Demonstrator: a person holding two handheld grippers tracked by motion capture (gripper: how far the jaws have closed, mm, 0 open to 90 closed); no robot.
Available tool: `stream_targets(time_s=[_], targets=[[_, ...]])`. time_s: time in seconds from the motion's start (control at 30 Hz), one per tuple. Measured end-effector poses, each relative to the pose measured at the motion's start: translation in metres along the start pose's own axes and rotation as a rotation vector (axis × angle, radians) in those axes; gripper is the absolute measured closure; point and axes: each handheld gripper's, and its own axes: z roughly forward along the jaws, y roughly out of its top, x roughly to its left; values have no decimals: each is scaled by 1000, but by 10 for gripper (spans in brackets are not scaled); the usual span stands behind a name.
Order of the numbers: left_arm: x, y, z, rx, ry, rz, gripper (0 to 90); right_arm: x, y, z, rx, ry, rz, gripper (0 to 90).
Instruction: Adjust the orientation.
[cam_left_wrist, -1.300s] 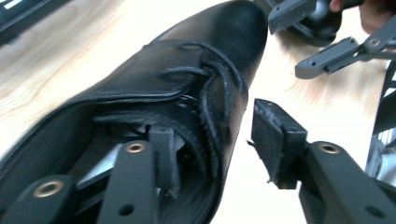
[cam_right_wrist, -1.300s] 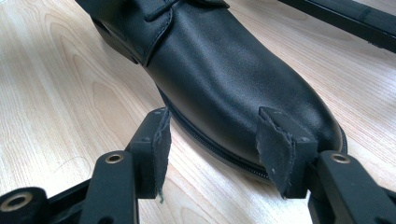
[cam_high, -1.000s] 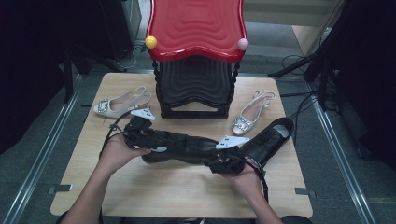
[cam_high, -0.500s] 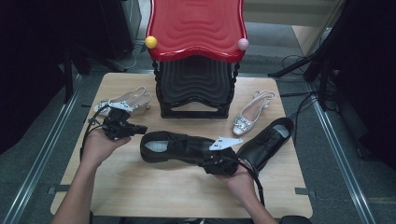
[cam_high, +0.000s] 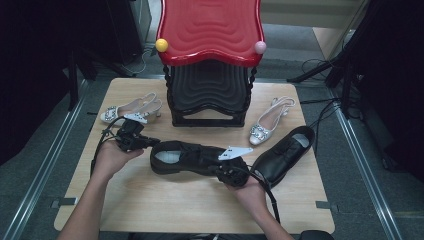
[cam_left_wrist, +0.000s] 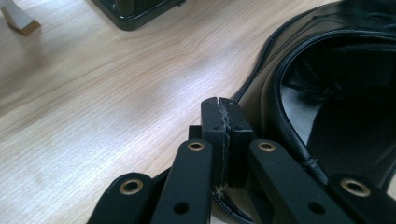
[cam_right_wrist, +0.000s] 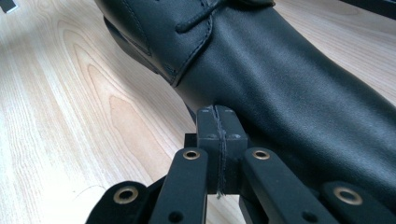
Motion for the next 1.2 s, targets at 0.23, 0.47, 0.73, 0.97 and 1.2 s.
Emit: stream_targets(time_s=[0.23,0.47,0.73,0.97,1.2], targets=[[-2,-9,-5,-3,-16,-18,900,-6,4,3,4,2,14,900],[-8,-18,-9,-1,-38,-29,900,-14,10,5,10,20,35,900],[-18,-27,-12,7,-47,-30,900,-16,18,10,25,45,45,900],[-27,-31,-13,24,-68,-19,900,-19,23,13,37,47,45,900],[-34,-34,-14,41,-107,-10,900,-24,27,13,38,52,55,900]])
